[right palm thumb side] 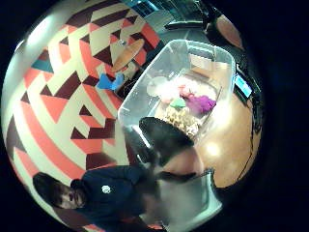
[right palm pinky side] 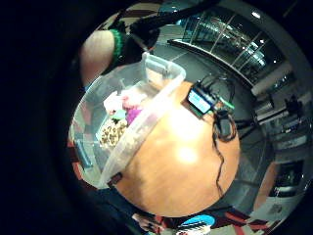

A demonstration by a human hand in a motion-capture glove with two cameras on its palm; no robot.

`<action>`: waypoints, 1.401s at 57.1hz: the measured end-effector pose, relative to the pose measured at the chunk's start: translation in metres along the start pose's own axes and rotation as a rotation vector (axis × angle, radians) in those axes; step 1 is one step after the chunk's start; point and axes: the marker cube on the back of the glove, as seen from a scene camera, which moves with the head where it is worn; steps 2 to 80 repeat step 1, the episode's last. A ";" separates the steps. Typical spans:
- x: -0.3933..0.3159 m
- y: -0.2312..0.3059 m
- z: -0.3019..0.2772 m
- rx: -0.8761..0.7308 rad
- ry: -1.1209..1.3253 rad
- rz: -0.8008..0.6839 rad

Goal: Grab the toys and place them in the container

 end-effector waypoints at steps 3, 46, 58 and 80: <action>0.000 0.002 -0.001 -0.001 -0.004 -0.003; 0.000 0.002 -0.001 -0.001 -0.004 -0.003; 0.000 0.002 -0.001 -0.001 -0.004 -0.003; 0.000 0.002 -0.001 -0.001 -0.004 -0.003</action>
